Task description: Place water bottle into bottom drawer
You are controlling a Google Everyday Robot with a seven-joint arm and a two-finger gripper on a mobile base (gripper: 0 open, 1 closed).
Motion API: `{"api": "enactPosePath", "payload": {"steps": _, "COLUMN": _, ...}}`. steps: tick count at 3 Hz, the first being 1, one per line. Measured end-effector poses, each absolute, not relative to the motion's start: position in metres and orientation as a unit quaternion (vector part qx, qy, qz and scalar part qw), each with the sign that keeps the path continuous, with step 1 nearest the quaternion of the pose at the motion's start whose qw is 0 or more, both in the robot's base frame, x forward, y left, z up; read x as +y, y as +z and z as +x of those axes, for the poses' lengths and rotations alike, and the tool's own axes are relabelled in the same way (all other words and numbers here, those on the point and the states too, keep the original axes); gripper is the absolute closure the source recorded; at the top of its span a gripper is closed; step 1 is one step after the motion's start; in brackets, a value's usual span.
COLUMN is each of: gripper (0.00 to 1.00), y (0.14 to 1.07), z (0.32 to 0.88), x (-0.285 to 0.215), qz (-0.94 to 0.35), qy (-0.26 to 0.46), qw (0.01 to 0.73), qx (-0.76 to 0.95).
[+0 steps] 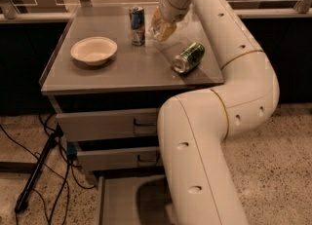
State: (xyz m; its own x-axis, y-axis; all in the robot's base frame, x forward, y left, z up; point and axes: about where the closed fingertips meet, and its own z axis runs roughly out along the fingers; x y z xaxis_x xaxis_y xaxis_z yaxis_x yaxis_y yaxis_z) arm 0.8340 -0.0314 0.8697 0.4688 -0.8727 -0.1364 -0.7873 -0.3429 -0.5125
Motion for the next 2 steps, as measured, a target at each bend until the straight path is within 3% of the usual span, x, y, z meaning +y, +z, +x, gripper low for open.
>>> {"api": "enactPosePath", "payload": {"steps": 2, "gripper": 1.00, "y": 0.941, "z": 0.825, "x": -0.040, "qz": -0.814, "qy": -0.139, "qw": 0.278, "qx": 0.491}}
